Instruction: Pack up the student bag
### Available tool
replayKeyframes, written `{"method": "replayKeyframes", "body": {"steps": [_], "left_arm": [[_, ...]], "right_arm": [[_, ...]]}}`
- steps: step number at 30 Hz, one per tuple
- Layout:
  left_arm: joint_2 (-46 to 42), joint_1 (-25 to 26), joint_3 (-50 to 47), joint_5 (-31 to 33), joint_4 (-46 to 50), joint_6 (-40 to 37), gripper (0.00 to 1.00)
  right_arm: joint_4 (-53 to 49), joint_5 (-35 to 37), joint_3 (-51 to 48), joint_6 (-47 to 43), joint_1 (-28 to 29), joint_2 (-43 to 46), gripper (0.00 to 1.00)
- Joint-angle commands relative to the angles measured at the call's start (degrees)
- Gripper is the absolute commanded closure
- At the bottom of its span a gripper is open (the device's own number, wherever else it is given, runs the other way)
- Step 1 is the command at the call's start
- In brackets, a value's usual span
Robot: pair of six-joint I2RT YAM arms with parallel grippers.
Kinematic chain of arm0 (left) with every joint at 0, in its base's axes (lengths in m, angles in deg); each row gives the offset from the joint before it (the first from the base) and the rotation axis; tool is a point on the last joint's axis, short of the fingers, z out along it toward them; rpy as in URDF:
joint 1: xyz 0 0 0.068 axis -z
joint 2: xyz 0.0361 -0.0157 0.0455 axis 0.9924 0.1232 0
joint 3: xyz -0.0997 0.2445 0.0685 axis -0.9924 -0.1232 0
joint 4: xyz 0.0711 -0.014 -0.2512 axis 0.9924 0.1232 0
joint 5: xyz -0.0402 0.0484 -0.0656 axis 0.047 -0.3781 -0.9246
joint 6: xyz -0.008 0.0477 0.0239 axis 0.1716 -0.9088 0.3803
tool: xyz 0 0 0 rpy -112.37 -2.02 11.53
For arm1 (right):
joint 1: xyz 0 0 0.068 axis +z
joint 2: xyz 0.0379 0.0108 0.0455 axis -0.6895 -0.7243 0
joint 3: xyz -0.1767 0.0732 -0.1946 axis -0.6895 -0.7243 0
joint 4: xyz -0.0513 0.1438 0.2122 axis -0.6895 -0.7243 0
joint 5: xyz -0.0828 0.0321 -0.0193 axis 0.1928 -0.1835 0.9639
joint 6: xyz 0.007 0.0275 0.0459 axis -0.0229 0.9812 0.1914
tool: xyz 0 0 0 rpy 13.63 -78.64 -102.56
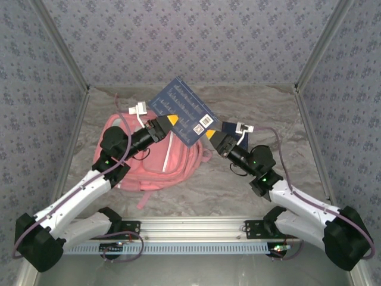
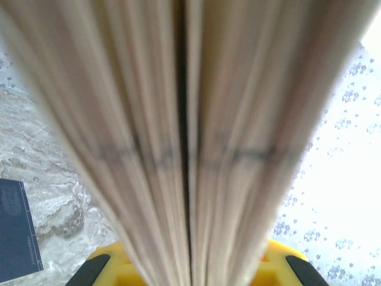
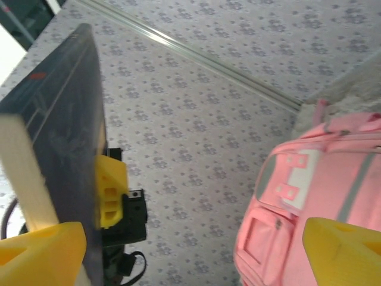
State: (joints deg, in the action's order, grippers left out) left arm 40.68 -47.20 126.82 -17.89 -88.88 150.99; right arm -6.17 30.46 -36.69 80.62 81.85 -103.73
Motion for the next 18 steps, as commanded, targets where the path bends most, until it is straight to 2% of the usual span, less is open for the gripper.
{"method": "replayKeyframes", "body": {"steps": [1,6,18], "left_arm": [[-1.32,0.48,-0.88,2.58,-3.54,1.61,1.0],[-1.71,0.43,-1.36,3.52,-2.76,2.46,1.0],[-5.06,-0.06,1.37,5.28,4.96,-0.04,1.0]], "right_arm": [[12.39,1.1,1.96,1.44,1.75,-2.27,0.06],[15.32,1.24,1.77,1.65,2.37,-3.89,0.08],[10.29,3.67,-4.5,-2.15,2.17,1.11,0.12]]}}
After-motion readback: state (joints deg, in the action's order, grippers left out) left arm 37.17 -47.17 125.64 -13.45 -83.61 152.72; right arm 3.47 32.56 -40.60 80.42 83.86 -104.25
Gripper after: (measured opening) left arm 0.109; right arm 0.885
